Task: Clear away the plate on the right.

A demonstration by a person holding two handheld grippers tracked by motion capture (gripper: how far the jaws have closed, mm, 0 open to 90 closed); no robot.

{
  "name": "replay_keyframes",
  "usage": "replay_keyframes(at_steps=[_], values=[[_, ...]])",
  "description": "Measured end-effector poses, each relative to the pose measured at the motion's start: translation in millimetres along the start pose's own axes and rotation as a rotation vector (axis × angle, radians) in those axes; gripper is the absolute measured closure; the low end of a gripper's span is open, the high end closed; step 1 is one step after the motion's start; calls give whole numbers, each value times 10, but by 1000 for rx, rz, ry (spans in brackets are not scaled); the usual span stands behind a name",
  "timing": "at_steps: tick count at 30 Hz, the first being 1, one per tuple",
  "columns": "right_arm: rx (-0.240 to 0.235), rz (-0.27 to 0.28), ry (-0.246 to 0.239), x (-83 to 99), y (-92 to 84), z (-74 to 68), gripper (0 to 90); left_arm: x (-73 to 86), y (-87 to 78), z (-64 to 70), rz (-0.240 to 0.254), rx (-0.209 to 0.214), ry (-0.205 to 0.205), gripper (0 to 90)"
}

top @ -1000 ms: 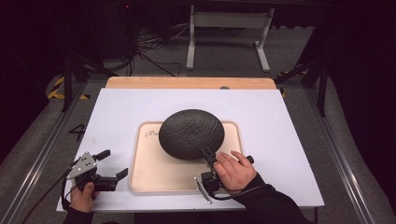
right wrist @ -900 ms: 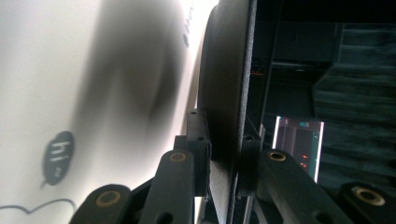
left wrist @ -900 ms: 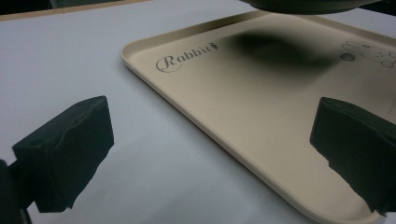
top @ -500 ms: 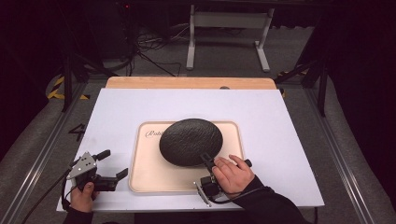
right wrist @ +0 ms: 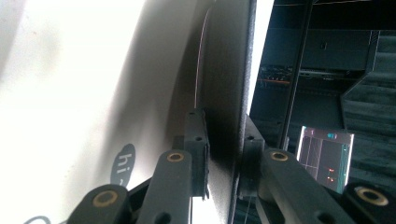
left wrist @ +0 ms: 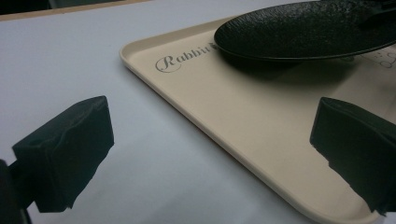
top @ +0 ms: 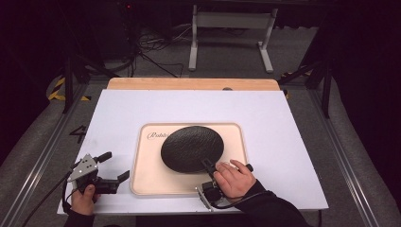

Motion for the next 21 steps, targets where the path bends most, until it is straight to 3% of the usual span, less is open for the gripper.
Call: replay_keyframes(at_steps=[21], values=[[-49, 11, 11, 24, -8, -101, 834, 1, -3, 2, 0, -2, -1, 3]])
Point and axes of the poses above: each handheld gripper's, and its own axes: y roughly forward along the jaws, x roughly out of its underside, z roughly to its right, the point moved 7 cm from there along y, roughly forward along the jaws, and after that the axes turned 7 degrees about y, right-handed, at the moved point
